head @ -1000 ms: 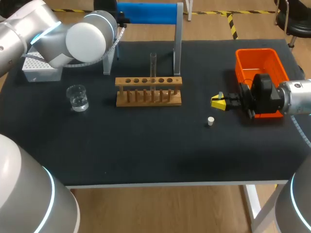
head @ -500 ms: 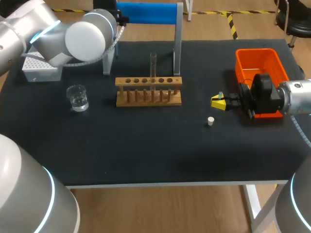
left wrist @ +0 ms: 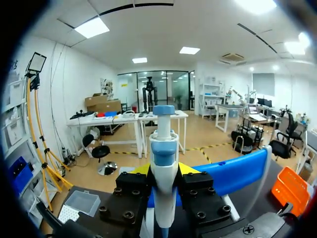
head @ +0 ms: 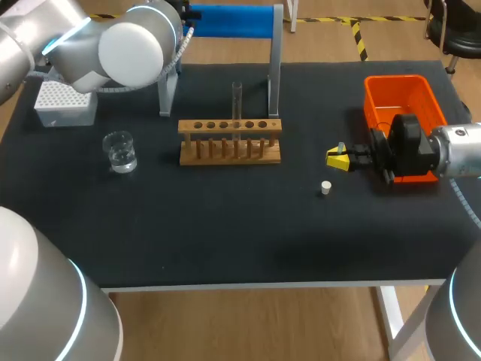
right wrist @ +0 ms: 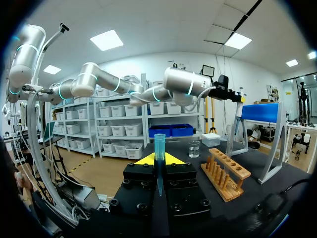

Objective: Invert the test tube, pick up the pipette, mount the tip to pipette, aspirate from beaker and dispense into the tube, eject the tip, return the pipette, and cap with the stopper.

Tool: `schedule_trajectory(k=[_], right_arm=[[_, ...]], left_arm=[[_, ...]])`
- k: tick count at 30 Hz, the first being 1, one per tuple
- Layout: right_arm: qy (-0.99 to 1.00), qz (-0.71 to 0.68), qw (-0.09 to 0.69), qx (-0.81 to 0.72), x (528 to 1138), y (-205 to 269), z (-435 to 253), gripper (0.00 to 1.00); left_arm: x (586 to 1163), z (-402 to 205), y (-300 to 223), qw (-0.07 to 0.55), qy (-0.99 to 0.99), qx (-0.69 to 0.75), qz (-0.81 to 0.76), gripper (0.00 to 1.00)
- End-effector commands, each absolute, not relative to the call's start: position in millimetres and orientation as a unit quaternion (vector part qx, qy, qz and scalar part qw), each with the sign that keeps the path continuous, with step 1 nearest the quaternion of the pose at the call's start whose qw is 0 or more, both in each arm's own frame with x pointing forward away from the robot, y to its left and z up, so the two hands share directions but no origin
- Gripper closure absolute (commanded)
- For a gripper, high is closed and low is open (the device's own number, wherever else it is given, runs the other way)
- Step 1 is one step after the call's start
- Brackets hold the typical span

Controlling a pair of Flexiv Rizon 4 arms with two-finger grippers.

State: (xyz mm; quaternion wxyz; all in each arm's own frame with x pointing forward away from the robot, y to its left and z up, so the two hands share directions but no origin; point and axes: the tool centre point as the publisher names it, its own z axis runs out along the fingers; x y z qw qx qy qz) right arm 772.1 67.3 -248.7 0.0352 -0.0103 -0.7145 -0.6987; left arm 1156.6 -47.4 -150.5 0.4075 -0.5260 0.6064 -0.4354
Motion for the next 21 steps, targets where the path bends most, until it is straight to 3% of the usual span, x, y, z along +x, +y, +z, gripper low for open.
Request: schedule_trajectory(k=[1, 21], right_arm=[[-0.715, -0.698, 0.034, -0.011, 771.2, 67.6, -248.6, 1.00], [-0.715, -0.698, 0.034, -0.011, 771.2, 67.6, -248.6, 1.00]], left_arm=[[1137.1, -135.0, -47.1, 0.394, 0.621, -0.512, -0.443, 1.00], [1067.3, -97.7, -65.2, 0.208, 0.746, -0.361, -0.520, 1.00]])
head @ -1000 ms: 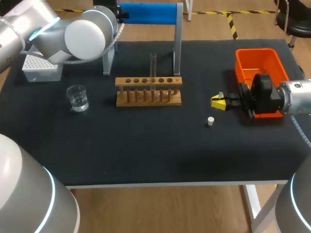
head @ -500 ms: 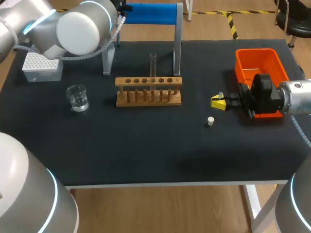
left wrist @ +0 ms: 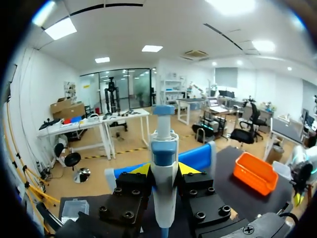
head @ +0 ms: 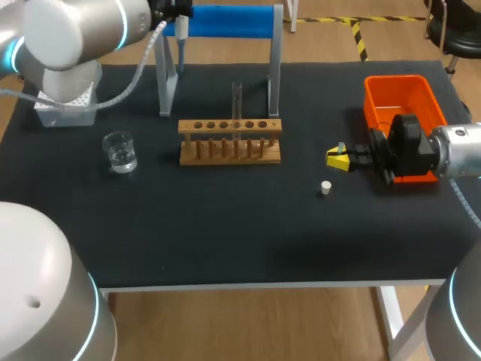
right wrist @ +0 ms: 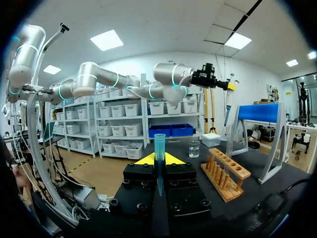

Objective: Invert the test tube, pick up the pipette, mount the tip to pipette, aspirate from beaker and dispense into the tube, eject the tip, return the pipette, and cap with the stopper.

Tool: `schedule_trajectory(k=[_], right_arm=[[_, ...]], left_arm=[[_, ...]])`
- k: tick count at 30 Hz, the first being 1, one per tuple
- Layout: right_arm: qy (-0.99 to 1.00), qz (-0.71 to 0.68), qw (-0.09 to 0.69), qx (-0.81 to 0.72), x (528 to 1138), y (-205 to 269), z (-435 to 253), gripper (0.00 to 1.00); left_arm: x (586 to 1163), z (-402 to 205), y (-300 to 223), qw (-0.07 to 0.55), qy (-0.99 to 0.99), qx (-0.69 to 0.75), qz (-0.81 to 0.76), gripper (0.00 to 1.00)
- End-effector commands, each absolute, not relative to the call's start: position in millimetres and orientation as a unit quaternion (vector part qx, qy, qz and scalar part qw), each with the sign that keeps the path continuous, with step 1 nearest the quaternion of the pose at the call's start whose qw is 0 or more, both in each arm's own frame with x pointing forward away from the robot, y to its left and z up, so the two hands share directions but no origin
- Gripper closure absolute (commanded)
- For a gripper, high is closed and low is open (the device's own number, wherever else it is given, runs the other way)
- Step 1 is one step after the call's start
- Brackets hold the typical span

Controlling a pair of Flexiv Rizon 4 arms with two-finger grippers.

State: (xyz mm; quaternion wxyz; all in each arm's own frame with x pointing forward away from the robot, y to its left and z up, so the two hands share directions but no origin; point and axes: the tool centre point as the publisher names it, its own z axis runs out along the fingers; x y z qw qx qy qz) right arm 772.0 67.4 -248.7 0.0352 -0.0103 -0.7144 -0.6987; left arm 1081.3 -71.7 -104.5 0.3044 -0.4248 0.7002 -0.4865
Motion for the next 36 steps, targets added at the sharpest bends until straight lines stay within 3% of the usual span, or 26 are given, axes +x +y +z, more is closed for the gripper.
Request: schedule_trajectory(k=[1, 4, 26, 36], right_arm=[[-0.715, -0.698, 0.034, -0.011, 771.2, 67.6, -248.6, 1.00], [-0.715, -0.698, 0.034, -0.011, 771.2, 67.6, -248.6, 1.00], [-0.715, -0.698, 0.034, -0.011, 771.2, 67.6, -248.6, 1.00], [-0.715, -0.698, 0.034, -0.011, 771.2, 67.6, -248.6, 1.00]], left_arm=[[1060.7, -96.6, -65.6, 0.191, 0.750, -0.347, -0.530, 1.00], [1044.0, -94.1, -69.8, 0.161, 0.770, -0.315, -0.531, 1.00], [1038.4, -93.2, -71.6, 0.161, 0.776, -0.312, -0.525, 1.00], [978.6, -63.0, -86.2, 0.104, 0.774, -0.223, -0.584, 1.00]])
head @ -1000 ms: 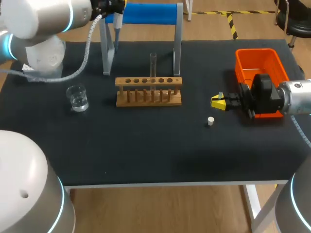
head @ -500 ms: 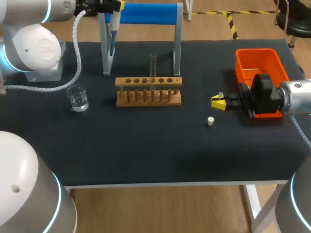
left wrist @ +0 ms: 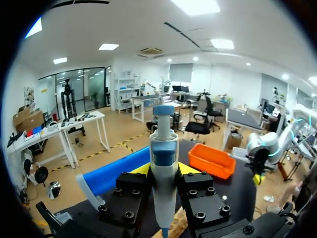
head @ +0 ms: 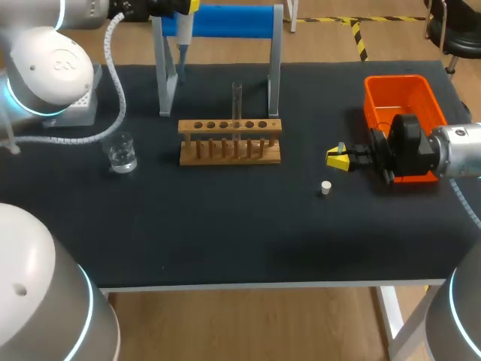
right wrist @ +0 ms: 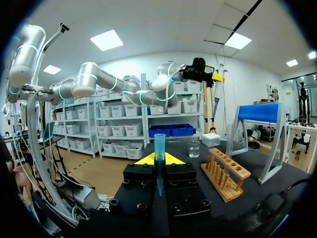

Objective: Invert the test tube, pick up the pipette, mount the tip to pipette, aspirate from beaker and dispense into the tube, eject the tip, return the pipette, and cap with the stopper.

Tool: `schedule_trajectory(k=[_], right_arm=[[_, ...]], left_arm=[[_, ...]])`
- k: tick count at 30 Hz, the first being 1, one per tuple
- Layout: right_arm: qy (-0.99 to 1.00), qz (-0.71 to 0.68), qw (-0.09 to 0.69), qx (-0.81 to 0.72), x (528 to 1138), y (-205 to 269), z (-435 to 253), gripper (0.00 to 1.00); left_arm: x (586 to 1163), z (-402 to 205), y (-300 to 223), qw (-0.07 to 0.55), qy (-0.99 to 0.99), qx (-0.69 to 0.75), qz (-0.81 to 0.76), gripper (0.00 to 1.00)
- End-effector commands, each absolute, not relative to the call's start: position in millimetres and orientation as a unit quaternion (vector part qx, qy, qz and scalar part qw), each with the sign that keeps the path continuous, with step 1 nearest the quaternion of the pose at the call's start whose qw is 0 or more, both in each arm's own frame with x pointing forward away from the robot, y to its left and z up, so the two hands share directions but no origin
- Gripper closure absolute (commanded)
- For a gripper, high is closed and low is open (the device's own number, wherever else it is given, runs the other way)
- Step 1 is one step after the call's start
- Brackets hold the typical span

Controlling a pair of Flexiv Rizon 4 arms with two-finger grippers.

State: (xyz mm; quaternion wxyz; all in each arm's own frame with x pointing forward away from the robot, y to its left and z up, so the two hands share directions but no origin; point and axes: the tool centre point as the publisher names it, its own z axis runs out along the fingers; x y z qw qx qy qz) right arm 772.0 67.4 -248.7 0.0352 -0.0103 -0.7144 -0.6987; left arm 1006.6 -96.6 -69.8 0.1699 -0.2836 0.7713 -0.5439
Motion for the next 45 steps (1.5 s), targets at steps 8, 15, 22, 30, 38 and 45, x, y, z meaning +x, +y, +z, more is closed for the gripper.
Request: schedule_trajectory(k=[8, 15, 22, 30, 38, 45], right_arm=[[-0.715, -0.698, 0.034, -0.011, 771.2, 67.6, -248.6, 1.00], [-0.715, -0.698, 0.034, -0.011, 771.2, 67.6, -248.6, 1.00], [-0.715, -0.698, 0.034, -0.011, 771.2, 67.6, -248.6, 1.00], [-0.715, -0.698, 0.034, -0.011, 771.2, 67.6, -248.6, 1.00], [-0.715, -0.698, 0.034, -0.011, 771.2, 67.6, -248.6, 1.00], [-0.715, -0.698, 0.034, -0.011, 771.2, 67.6, -248.6, 1.00]], left_arm=[[935.4, -44.4, -103.6, 0.063, 0.770, -0.169, -0.612, 1.00], [907.6, -37.4, -120.7, 0.044, 0.763, -0.140, -0.629, 1.00], [886.3, -41.2, -142.0, 0.037, 0.771, -0.131, -0.622, 1.00], [866.9, -42.6, -162.5, 0.075, 0.755, -0.136, -0.637, 1.00], [852.2, -38.2, -176.5, 0.094, 0.738, -0.125, -0.657, 1.00], [839.3, -23.6, -185.7, 0.102, 0.728, -0.114, -0.669, 1.00]])
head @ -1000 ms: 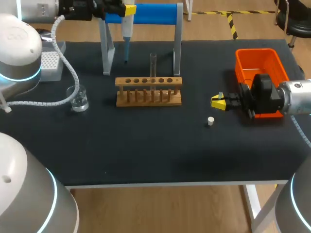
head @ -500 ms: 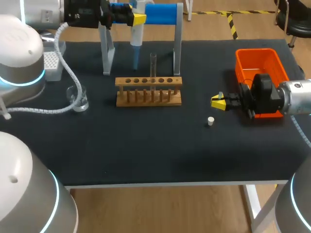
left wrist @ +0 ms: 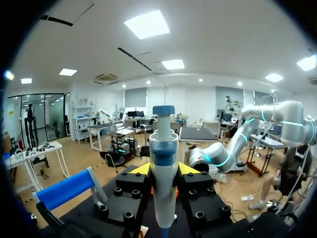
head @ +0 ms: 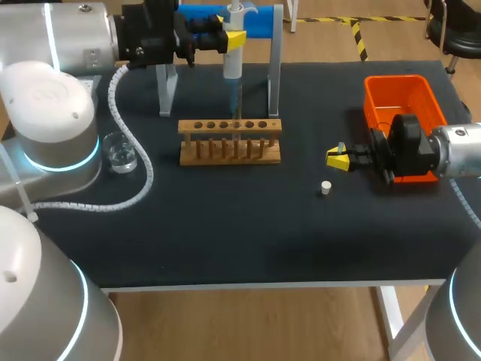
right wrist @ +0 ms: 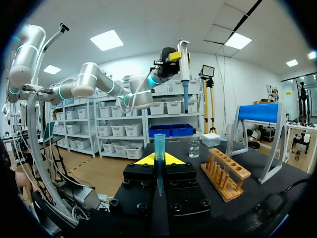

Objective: Invert the test tube, pick up the pipette, mount the tip to pipette, aspirate from beaker and dispense into the tube, eject the tip, return the pipette, and cap with the stopper.

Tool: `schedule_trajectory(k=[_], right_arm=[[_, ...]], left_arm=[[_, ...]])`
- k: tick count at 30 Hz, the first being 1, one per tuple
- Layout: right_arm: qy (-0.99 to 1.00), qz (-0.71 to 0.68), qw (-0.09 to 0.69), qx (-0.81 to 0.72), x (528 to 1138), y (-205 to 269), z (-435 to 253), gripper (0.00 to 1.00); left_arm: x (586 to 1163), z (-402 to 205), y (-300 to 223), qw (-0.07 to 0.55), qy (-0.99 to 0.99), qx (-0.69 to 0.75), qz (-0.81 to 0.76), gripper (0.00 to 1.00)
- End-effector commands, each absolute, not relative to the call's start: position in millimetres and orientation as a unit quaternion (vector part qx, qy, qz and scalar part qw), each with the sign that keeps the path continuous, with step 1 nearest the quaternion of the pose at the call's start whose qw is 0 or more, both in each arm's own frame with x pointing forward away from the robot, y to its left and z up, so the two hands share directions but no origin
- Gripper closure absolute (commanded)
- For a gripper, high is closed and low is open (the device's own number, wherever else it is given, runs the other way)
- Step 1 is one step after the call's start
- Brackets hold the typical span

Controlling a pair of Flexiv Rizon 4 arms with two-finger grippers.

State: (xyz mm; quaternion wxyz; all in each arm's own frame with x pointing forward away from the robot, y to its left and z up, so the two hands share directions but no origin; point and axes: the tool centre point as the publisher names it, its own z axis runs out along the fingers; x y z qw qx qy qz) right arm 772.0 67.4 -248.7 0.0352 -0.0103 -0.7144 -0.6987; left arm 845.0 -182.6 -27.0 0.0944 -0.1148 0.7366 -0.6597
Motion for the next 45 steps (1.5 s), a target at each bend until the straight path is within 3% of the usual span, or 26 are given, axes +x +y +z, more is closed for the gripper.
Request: schedule_trajectory(k=[1, 45], right_arm=[[-0.715, -0.698, 0.034, -0.011, 771.2, 67.6, -248.6, 1.00], [-0.715, -0.698, 0.034, -0.011, 771.2, 67.6, -248.6, 1.00]], left_arm=[[838.6, -21.7, -186.4, 0.102, 0.727, -0.112, -0.670, 1.00], [829.3, -11.7, -196.2, 0.078, 0.734, -0.120, -0.664, 1.00]])
